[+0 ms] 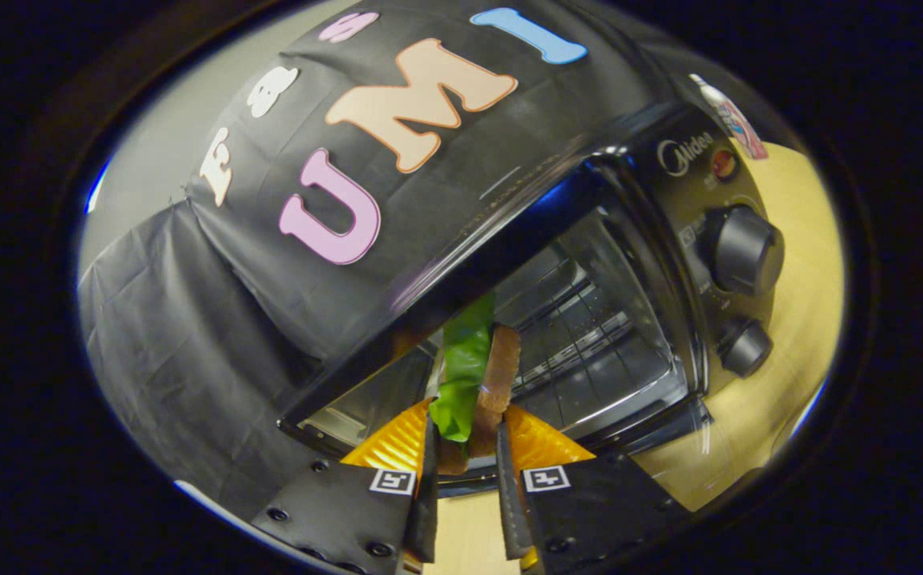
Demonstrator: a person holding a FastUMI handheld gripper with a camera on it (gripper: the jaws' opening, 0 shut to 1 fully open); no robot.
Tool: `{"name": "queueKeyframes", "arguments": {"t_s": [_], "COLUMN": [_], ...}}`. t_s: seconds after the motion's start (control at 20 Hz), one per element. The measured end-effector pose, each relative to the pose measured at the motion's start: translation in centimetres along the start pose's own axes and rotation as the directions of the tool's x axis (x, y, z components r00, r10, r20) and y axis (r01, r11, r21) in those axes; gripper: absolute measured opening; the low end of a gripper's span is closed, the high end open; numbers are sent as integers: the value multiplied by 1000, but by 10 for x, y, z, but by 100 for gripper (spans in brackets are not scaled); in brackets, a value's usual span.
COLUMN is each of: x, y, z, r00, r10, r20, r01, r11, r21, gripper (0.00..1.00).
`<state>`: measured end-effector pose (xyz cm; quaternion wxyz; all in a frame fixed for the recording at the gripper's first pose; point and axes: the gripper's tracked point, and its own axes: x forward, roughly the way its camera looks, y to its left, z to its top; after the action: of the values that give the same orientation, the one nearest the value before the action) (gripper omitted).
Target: Open the toaster oven, put the food inside, and close the toaster oven door.
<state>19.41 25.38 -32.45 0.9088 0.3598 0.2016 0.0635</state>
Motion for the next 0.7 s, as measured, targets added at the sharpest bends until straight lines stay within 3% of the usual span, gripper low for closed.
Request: {"name": "queueKeyframes", "arguments": {"t_s": [0.15,0.3,0.45,0.7], "x": [0,-8,-26,-74], "y": [-11,-35,-24,-8], "z": [5,19,31,25], "r00": [996,973,968,976], "r10": [-76,-190,-149,-67], "r20": [42,131,200,205], "r01": [80,223,225,162], "r11": [989,918,869,855], "r21": [-123,-327,-440,-492], "gripper": [56,78,100,100]}}
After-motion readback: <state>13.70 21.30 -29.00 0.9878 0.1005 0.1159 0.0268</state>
